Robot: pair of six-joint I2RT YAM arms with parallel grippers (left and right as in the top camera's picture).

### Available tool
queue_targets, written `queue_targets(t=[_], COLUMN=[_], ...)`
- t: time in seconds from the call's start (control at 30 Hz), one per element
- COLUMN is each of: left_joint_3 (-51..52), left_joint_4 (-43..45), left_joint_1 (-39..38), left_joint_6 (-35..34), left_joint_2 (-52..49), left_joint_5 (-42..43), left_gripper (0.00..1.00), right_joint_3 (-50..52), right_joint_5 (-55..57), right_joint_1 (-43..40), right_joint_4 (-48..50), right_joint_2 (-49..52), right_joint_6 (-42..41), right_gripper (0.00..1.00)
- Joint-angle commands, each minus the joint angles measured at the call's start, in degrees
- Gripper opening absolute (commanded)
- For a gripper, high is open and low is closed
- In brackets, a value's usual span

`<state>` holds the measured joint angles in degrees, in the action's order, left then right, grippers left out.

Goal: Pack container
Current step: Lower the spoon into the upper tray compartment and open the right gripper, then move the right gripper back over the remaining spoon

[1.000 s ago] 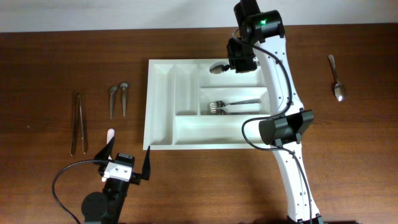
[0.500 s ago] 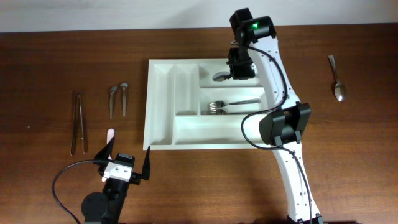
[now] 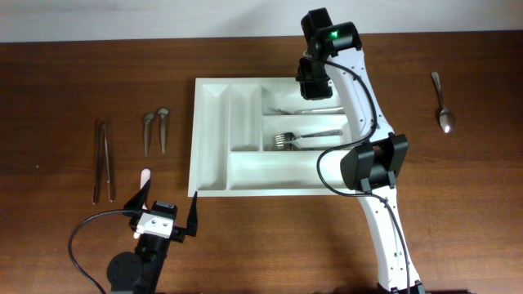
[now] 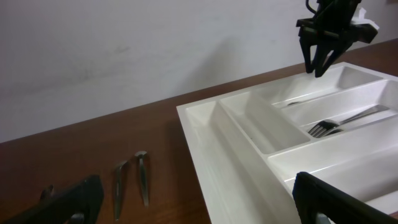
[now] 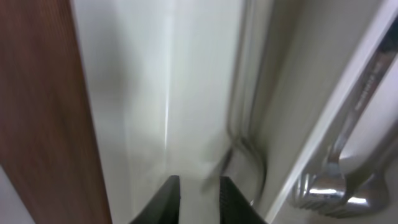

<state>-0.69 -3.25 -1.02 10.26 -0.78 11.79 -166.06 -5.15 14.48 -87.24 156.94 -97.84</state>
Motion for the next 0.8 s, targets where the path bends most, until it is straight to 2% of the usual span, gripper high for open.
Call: queue_targets(t=[0.0,0.1,0.13,0.2,0.27,0.4,0.6,0.77], left_joint_3=[0.2,0.2,0.2,0.2,0.2,0.2,0.2,0.2], left_joint_4=[-0.28,-0.28,-0.28,-0.28,-0.28,-0.28,-0.28,-0.28], left_joint_1=[-0.22,-0.22,-0.22,-0.22,-0.22,-0.22,-0.22,-0.22], left_joint_6=[-0.28,-0.28,-0.31,-0.28,-0.28,-0.28,-0.28,-0.28], left_joint_2=[0.44,0.44,0.44,0.44,0.44,0.44,0.44,0.44], left_joint_5=[0.0,0.0,0.0,0.0,0.0,0.0,0.0,0.0], left_gripper=[0.99,0.99,0.99,0.99,0.99,0.99,0.99,0.99], right_joint_3=[0.31,0.31,0.31,0.24,-0.13,-2.29,-5.33,-6.4], right_joint_5=[1.36,2.38,2.97,3.17,3.3,2.99,2.84,2.84], right_joint_1=[0.59,0.07,-0.24,-0.83,-1.62,-4.24,-11.76,-21.27], right_joint_4=[2.03,8.72,11.19,15.43,16.68,15.37,10.95,4.9], right_joint_2=[0.13,0.13,0.13,0.09,-0.11,-1.18,-7.34,-12.59], right_joint_6=[2.62,13.81,19.98,34.84,45.46,60.57,89.35,102.95], right_gripper=[0.34,0.68,0.82,0.99,0.99,0.99,0.99,0.99])
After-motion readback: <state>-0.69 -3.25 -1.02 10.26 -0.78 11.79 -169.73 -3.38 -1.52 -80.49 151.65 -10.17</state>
